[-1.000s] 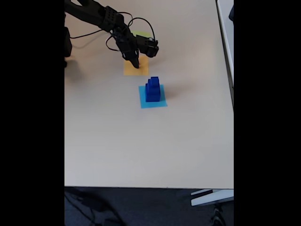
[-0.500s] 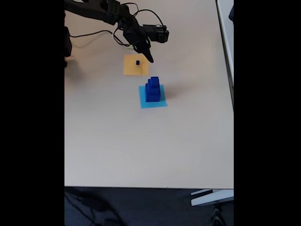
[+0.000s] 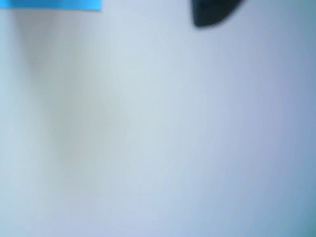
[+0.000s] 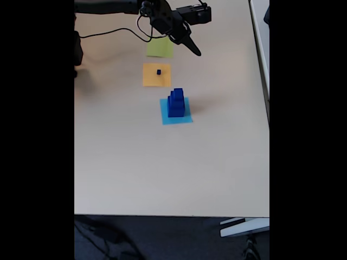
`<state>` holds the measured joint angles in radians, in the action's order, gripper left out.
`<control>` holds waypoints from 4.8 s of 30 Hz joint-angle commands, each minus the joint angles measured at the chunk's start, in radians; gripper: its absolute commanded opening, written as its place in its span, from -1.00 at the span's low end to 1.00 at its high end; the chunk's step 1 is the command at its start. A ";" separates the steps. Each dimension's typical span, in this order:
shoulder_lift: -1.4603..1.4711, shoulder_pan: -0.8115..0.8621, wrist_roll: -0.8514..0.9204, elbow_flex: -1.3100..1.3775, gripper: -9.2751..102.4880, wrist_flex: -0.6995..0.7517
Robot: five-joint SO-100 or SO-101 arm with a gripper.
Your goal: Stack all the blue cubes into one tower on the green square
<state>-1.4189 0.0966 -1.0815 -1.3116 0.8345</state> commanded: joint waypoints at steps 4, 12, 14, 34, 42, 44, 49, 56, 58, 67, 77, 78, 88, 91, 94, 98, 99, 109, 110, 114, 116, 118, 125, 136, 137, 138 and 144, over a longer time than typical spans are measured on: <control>-0.025 0.018 0.041 0.107 -0.43 0.002; -0.017 0.035 0.089 0.186 -0.58 0.048; -0.021 0.048 0.058 0.186 -0.60 0.084; -0.040 0.178 -0.025 0.120 -0.37 0.216; -0.006 0.244 -0.003 0.086 -0.38 0.213; 0.002 0.261 0.011 0.086 -0.38 0.212; 0.028 0.287 0.034 0.094 -0.38 0.210; 0.067 0.314 0.064 0.109 -0.39 0.201; 0.083 0.318 0.069 0.117 -0.39 0.198; 0.103 0.319 0.084 0.124 -0.40 0.201; 0.121 0.319 0.080 0.123 -0.42 0.201; 0.121 0.319 0.080 0.123 -0.42 0.201; 0.127 0.316 0.081 0.124 -0.49 0.204; 0.127 0.314 0.083 0.124 -0.52 0.202; 0.129 0.314 0.081 0.124 -0.53 0.202; 0.129 0.314 0.081 0.124 -0.53 0.202; 0.129 0.314 0.081 0.124 -0.53 0.202; 0.132 0.314 0.078 0.124 -0.66 0.206; 0.132 0.316 0.078 0.124 -0.66 0.206; 0.132 0.316 0.077 0.124 -0.70 0.206; 0.132 0.314 0.077 0.124 -0.73 0.206; 0.130 0.313 0.077 0.124 -0.74 0.206; 0.071 0.290 0.121 0.126 -0.81 0.201; -0.015 0.227 0.261 0.224 -0.79 0.229; -0.021 0.218 0.255 0.233 -0.79 0.239; -0.029 0.207 0.242 0.238 -0.79 0.250; -0.069 0.117 0.130 0.284 -0.80 0.356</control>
<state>-1.4021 0.2439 -0.9020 -1.1045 1.1490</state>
